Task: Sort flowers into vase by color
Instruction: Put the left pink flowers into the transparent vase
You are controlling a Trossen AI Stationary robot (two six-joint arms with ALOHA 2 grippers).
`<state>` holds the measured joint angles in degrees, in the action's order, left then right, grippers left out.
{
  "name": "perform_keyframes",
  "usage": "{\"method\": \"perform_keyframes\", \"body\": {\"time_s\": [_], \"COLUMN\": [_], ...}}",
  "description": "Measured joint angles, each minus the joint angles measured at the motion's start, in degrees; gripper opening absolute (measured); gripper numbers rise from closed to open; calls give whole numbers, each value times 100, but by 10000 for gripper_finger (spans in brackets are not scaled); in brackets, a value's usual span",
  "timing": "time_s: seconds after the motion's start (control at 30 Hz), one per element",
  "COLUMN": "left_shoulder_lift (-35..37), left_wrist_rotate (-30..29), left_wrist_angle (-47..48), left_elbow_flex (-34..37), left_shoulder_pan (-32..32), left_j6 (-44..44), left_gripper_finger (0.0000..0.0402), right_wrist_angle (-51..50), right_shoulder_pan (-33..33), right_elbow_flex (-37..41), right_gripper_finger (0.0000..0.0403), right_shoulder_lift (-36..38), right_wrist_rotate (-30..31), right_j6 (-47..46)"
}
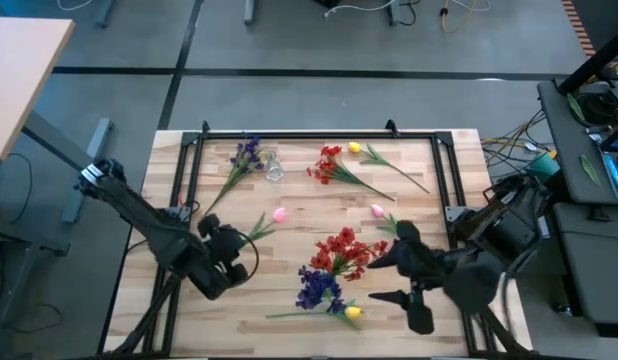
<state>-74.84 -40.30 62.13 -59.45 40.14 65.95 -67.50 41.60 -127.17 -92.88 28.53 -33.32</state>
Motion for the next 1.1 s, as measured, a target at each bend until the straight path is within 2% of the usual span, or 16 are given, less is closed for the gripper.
{"method": "perform_keyframes", "body": {"time_s": [0.1,0.2,0.3,0.4,0.53,0.7,0.77,0.87,1.0,1.1], "left_shoulder_lift": [434,933,1458,1931,2453,2898,2980,3000,2873,2688], "left_wrist_rotate": [-908,-1767,-1920,-1689,-387,857,1425,2603,4114,4887], "left_wrist_angle": [1,-280,-1338,-3043,-5067,-6199,-6606,-7337,-8714,-9861], "left_elbow_flex": [-321,-480,-491,-307,44,513,767,1202,2026,2682], "left_shoulder_pan": [-2,-2,-21,-60,-456,-1616,-2297,-3514,-5147,-6165], "left_j6": [-773,-1592,-3085,-5053,-7216,-8465,-8597,-8538,-7798,-7136], "left_gripper_finger": [0,0,0,0,0,0,0,0,0,0], "right_wrist_angle": [6,12,8,5,52,50,47,48,47,74], "right_shoulder_pan": [0,0,-17,-167,-571,-1304,-1590,-1973,-2275,-2356], "right_elbow_flex": [-82,-81,-65,-80,-97,-94,-77,-41,144,380], "right_gripper_finger": [249,251,250,247,245,245,244,244,244,244], "right_shoulder_lift": [118,209,266,328,499,760,851,1009,1157,1196], "right_wrist_rotate": [23,305,686,901,960,1014,959,611,361,291], "right_j6": [292,684,1175,1675,2250,2858,3012,3153,3189,3173]}}
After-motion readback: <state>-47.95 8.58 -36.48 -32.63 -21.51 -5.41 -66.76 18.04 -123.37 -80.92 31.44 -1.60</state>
